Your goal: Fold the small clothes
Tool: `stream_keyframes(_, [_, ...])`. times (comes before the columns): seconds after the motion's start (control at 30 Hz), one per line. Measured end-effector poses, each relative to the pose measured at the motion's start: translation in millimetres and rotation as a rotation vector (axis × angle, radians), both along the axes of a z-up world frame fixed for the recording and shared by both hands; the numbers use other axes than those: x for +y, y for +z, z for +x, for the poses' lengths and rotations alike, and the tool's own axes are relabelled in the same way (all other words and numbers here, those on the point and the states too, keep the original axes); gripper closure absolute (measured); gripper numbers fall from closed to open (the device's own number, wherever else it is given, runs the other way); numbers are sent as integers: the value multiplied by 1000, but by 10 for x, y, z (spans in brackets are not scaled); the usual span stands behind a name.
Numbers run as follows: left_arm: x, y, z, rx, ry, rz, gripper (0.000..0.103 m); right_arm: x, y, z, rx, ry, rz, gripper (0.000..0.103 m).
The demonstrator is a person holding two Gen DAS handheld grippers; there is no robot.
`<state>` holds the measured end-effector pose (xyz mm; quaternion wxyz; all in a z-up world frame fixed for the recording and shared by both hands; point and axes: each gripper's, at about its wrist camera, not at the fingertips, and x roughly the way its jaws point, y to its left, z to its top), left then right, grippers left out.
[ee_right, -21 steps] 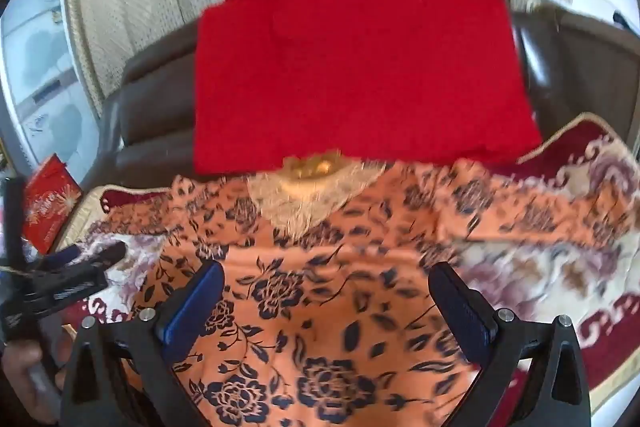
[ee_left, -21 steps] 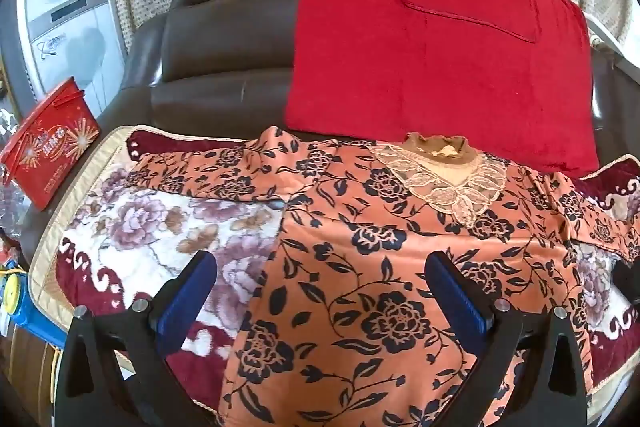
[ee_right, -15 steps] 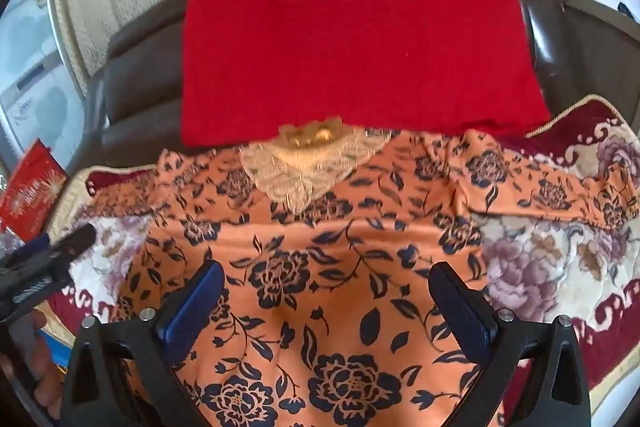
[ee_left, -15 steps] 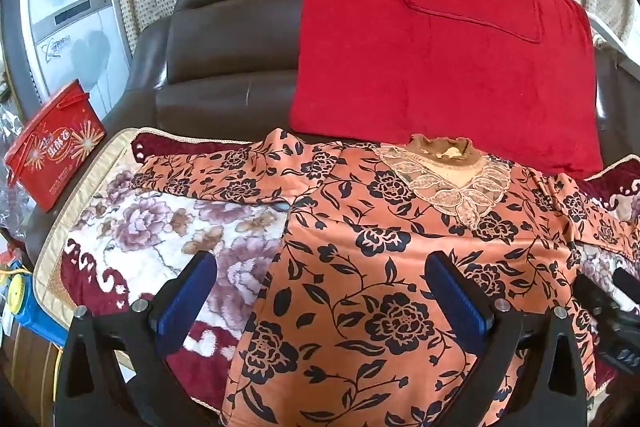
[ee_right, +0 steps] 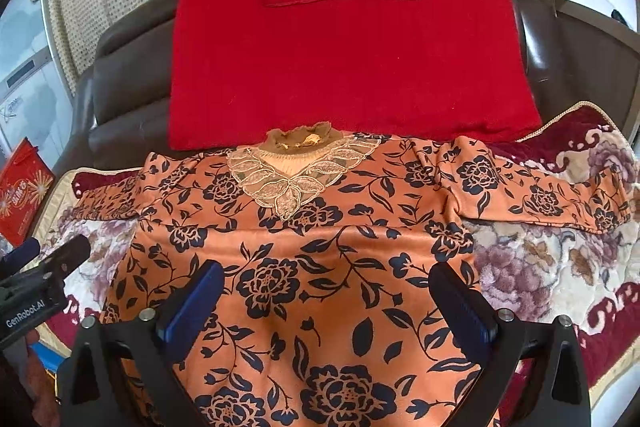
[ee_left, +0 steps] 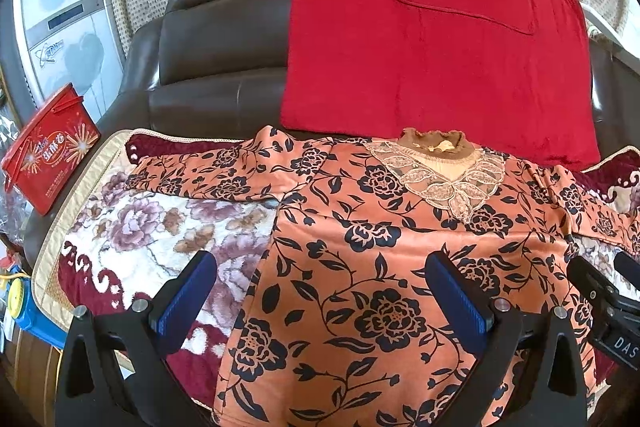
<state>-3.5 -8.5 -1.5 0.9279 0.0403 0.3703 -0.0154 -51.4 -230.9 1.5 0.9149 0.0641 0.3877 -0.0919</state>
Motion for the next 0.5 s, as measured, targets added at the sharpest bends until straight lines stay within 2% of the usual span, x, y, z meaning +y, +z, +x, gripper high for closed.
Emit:
stream_keyframes(0.17, [-2,8,-6,-30,5,5,0,47,-17,-25,-1,20,-11,0])
stream_keyframes(0.5, [-4,-10,5,5,9,-1,0,111,22,-13,-7,30,-27,0])
